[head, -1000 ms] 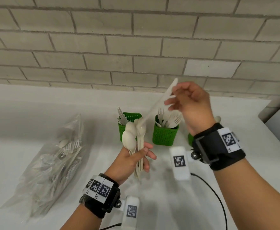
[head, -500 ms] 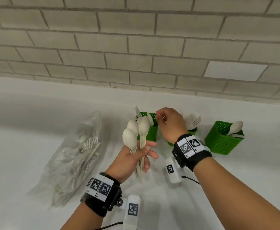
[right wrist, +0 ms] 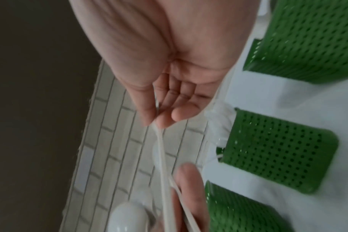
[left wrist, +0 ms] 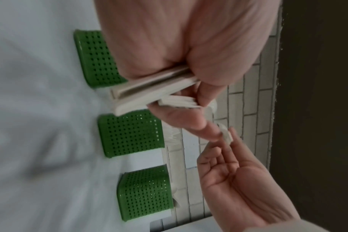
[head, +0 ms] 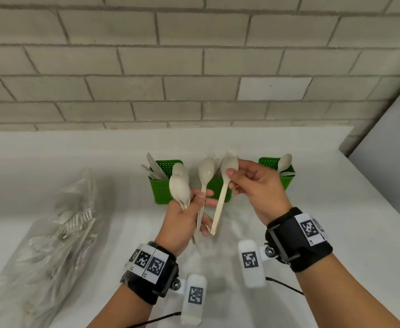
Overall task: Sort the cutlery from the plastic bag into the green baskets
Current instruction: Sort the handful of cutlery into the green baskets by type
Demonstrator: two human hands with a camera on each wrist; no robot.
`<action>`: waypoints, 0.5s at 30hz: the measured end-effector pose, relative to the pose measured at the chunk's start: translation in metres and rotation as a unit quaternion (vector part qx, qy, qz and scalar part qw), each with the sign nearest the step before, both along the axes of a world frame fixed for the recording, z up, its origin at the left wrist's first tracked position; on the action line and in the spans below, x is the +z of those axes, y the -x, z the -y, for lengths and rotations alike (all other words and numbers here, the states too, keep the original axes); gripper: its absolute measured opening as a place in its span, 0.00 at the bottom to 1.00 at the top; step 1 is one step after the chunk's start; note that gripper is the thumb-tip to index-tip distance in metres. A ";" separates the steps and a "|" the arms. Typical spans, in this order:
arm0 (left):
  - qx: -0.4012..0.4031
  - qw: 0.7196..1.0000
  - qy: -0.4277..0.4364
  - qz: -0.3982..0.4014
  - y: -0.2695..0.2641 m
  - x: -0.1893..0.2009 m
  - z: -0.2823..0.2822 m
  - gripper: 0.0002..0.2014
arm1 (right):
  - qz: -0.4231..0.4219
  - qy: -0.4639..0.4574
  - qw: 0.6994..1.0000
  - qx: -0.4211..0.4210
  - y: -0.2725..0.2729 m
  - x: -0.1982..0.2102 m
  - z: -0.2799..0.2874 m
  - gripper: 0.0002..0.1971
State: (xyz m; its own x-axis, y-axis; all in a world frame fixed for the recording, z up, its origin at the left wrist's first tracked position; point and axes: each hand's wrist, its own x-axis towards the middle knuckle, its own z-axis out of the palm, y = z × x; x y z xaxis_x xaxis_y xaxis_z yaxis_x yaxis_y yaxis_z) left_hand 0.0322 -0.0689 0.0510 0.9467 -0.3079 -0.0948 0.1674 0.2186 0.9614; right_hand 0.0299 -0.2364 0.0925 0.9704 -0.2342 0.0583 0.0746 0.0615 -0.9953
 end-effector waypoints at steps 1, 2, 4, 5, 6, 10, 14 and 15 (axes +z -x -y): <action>-0.005 1.000 -0.007 0.005 0.000 0.001 0.006 0.09 | 0.004 -0.030 1.000 -0.002 0.004 0.001 0.009 0.09; -0.013 1.000 -0.013 0.008 0.000 0.002 0.012 0.09 | 0.006 -0.062 0.998 0.001 0.008 0.002 0.018 0.10; -0.028 0.999 -0.024 0.010 0.001 0.005 0.023 0.09 | 0.010 -0.121 0.992 0.019 0.015 0.005 0.033 0.12; -0.038 0.999 -0.031 0.012 0.001 0.007 0.029 0.09 | 0.013 -0.138 0.990 0.032 0.018 0.007 0.039 0.15; -0.052 0.998 -0.036 0.015 0.001 0.009 0.035 0.09 | 0.015 -0.142 0.989 0.042 0.020 0.007 0.043 0.17; -0.131 0.989 -0.053 0.037 0.007 0.014 0.059 0.10 | -0.005 -0.079 0.996 0.033 0.023 0.002 0.058 0.16; -0.167 0.983 -0.070 0.034 0.010 0.014 0.077 0.10 | -0.034 -0.003 0.999 0.036 0.027 -0.003 0.080 0.06; -0.174 0.982 -0.071 0.025 0.012 0.012 0.082 0.10 | -0.034 -0.010 0.999 0.040 0.028 -0.003 0.086 0.06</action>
State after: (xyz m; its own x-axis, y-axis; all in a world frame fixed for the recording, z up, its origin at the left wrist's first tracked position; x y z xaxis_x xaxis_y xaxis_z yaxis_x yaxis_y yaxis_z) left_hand 0.0207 -0.1504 0.0634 0.7916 -0.6001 -0.1155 0.1593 0.0202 0.9870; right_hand 0.0021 -0.3219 0.0896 0.9877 -0.1560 -0.0126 0.0005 0.0836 -0.9965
